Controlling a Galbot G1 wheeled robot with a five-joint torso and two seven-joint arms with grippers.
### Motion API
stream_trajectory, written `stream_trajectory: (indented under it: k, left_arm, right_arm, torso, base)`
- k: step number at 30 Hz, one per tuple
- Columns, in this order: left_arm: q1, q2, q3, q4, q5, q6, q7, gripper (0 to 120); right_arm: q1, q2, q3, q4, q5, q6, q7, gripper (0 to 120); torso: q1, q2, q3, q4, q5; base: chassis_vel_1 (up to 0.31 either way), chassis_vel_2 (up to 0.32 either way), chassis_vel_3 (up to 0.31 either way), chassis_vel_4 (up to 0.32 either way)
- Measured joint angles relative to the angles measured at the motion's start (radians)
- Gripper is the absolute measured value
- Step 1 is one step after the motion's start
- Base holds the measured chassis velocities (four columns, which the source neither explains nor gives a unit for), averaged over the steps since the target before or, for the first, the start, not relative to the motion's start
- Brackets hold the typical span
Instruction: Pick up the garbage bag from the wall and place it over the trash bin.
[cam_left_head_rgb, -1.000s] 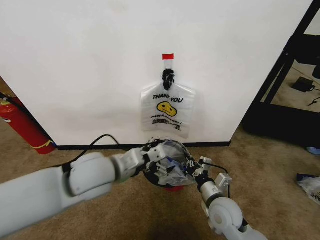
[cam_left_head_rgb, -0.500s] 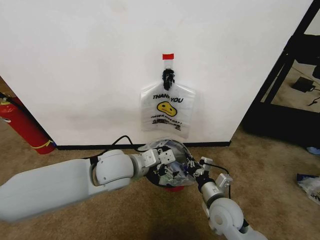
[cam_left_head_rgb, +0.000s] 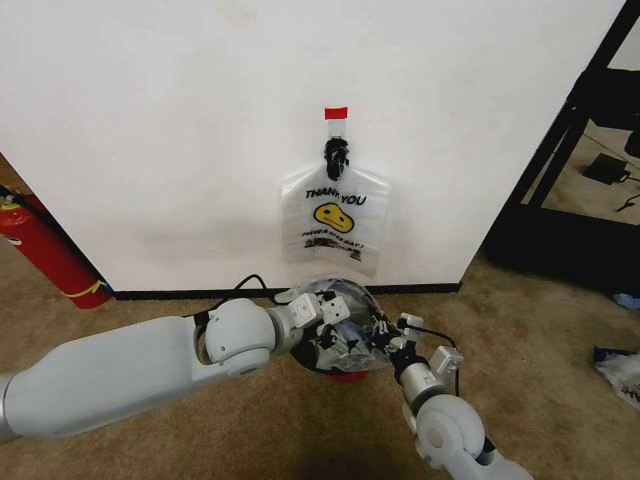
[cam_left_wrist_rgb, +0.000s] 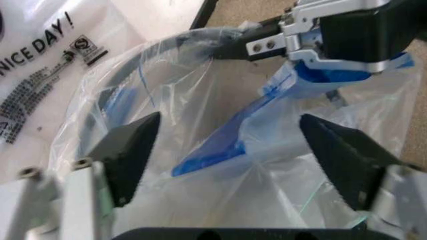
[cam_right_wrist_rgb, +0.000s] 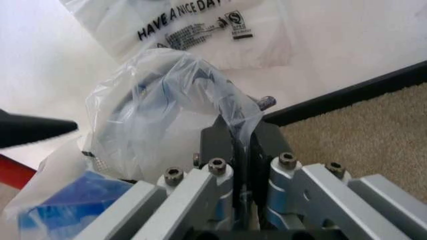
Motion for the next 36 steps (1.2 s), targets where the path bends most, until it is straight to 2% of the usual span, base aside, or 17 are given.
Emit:
stream_trajectory:
  k: [8, 10, 15, 17, 21, 24, 32, 36]
  left_arm:
    - [0.008, 0.007, 0.018, 0.010, 0.019, 0.002, 0.011, 48]
    - [0.009, 0.008, 0.018, 0.010, 0.019, 0.002, 0.011, 45]
    - [0.014, 0.010, 0.019, 0.004, 0.023, 0.002, 0.007, 22]
    - [0.017, 0.010, 0.019, 0.003, 0.023, 0.002, 0.004, 19]
    - [0.035, 0.014, 0.008, -0.004, 0.023, -0.007, -0.016, 2]
    - [0.055, 0.025, -0.006, -0.017, 0.023, -0.012, -0.023, 0]
    - [0.191, 0.105, -0.088, -0.097, 0.068, -0.040, -0.034, 0]
    - [0.311, 0.146, -0.124, -0.133, 0.128, -0.071, -0.045, 0]
  right_arm:
    - [0.004, -0.009, 0.000, 0.007, 0.012, -0.003, 0.011, 1]
    - [0.004, -0.010, 0.000, 0.007, 0.012, -0.003, 0.012, 1]
    - [0.004, -0.010, 0.000, 0.010, 0.014, -0.004, 0.014, 1]
    - [0.005, -0.009, 0.000, 0.010, 0.014, -0.004, 0.015, 1]
    - [0.008, -0.004, 0.000, 0.012, 0.016, -0.003, 0.022, 1]
    - [0.008, -0.002, 0.000, 0.012, 0.017, -0.003, 0.029, 1]
    - [0.005, 0.013, 0.008, 0.010, 0.026, 0.001, 0.054, 1]
    - [0.007, 0.024, 0.015, 0.011, 0.044, 0.002, 0.071, 1]
  torso:
    - [0.000, 0.000, 0.000, 0.0000, -0.0001]
    - [0.000, 0.000, 0.000, 0.0000, -0.0001]
    - [0.000, 0.000, 0.000, 0.0000, -0.0001]
    - [0.000, 0.000, 0.000, 0.0000, -0.0001]
    - [0.000, 0.000, 0.000, 0.0000, -0.0002]
    - [0.000, 0.000, 0.000, -0.0001, -0.0001]
    - [0.000, 0.000, 0.000, 0.0000, -0.0003]
    - [0.000, 0.000, 0.000, 0.0000, -0.0005]
  base:
    - [0.000, 0.000, 0.000, 0.000]
    - [0.000, 0.000, 0.000, 0.000]
    - [0.000, 0.000, 0.000, 0.000]
    - [0.000, 0.000, 0.000, 0.000]
    - [0.000, 0.000, 0.000, 0.000]
    - [0.000, 0.000, 0.000, 0.000]
    - [0.000, 0.000, 0.000, 0.000]
    - [0.000, 0.000, 0.000, 0.000]
